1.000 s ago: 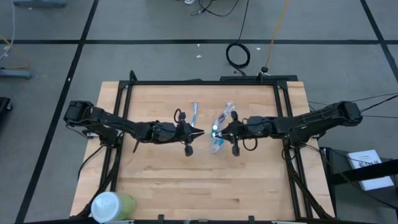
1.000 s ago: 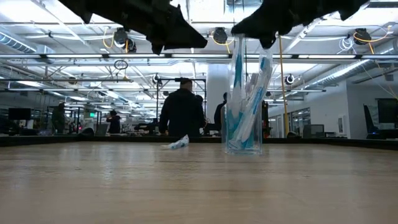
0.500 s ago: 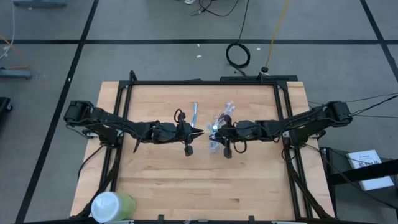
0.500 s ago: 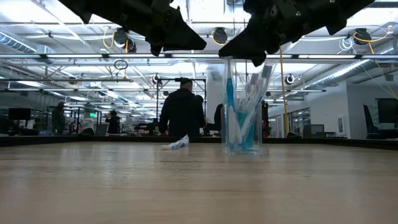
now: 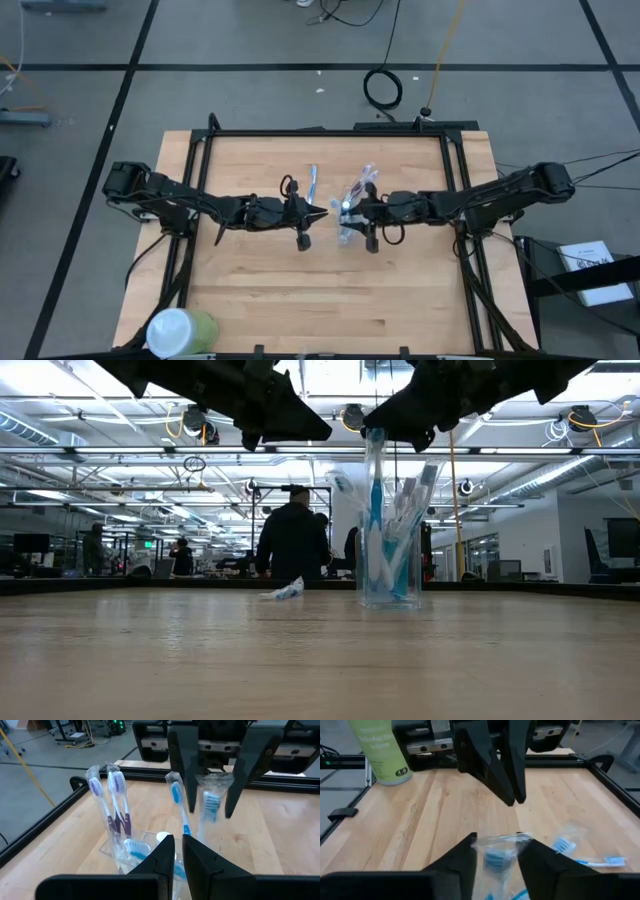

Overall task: Pick & Place toothbrushing station
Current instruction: Put the blue toothbrush into the transparent organizer

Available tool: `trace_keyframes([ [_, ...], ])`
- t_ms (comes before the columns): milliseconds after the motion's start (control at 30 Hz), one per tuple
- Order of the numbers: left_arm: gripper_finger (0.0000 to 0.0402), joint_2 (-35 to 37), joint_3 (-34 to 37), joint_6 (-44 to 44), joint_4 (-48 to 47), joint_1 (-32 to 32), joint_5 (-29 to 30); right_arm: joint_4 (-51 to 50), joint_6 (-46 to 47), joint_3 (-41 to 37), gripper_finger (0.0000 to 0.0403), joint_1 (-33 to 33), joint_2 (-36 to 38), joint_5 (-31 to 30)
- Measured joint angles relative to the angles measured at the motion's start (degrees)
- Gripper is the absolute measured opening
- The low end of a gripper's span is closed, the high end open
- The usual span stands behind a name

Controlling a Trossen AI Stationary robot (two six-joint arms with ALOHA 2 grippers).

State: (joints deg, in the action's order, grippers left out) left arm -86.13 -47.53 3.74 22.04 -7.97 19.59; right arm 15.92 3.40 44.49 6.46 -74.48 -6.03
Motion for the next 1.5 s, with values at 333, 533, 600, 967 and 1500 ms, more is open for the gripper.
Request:
trace_keyframes([
  [333,0.0042,0.0,0.0,0.25,-0.09,0.0,0.0,-8.47,0.57,-0.02,0.0187,0.0,1.76,0.08],
  [533,0.0042,0.0,0.0,0.93,-0.93,0.0,0.0,-10.47,0.63,-0.08,0.0187,0.07,6.17,0.1],
  [600,0.0042,0.0,0.0,1.52,-1.43,0.0,0.0,-12.04,0.62,-0.09,0.0184,0.07,8.52,0.11],
  [967,0.0042,0.0,0.0,2.91,-2.86,0.02,0.0,-4.26,4.9,-0.04,0.0183,0.07,13.1,5.0],
  [1500,0.0081,-4.82,0.07,32.54,-21.63,6.83,8.83,-3.83,3.32,-0.02,0.0183,0.07,10.82,6.15],
])
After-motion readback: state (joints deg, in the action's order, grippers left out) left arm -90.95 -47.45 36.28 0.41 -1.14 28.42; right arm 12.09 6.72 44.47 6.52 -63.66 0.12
